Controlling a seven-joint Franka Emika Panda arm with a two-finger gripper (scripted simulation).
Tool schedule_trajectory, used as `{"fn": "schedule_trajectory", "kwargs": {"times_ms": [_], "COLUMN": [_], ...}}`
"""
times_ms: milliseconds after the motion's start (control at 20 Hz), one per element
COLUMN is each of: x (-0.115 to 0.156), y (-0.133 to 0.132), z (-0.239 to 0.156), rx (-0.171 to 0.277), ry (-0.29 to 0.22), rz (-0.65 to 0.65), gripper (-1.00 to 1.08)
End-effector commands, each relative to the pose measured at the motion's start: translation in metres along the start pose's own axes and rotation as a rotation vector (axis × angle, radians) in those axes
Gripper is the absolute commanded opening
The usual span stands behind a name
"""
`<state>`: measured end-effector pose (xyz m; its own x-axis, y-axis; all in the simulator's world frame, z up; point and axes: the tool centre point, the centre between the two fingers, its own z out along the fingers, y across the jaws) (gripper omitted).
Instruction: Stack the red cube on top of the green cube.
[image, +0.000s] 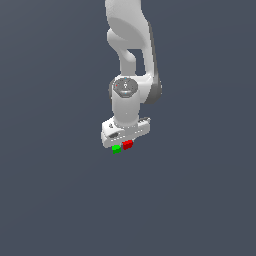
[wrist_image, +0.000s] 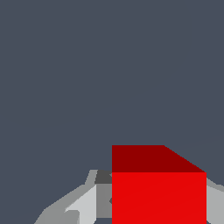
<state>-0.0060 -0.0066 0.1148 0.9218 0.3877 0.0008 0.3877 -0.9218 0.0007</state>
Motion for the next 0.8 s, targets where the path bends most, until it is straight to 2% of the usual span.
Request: {"fn": "schedule_trajectory", "kwargs": {"times_ms": [0, 350, 750], "x": [0.0, -0.005, -0.035], "y": [0.0, 0.004, 0.029], "z": [-0.005, 0.002, 0.037], "rx": [0.001, 0.0, 0.0], "ry": [-0.001, 0.0, 0.0], "rz": [0.0, 0.0, 0.0], "gripper": [-1.0, -1.0, -1.0]}}
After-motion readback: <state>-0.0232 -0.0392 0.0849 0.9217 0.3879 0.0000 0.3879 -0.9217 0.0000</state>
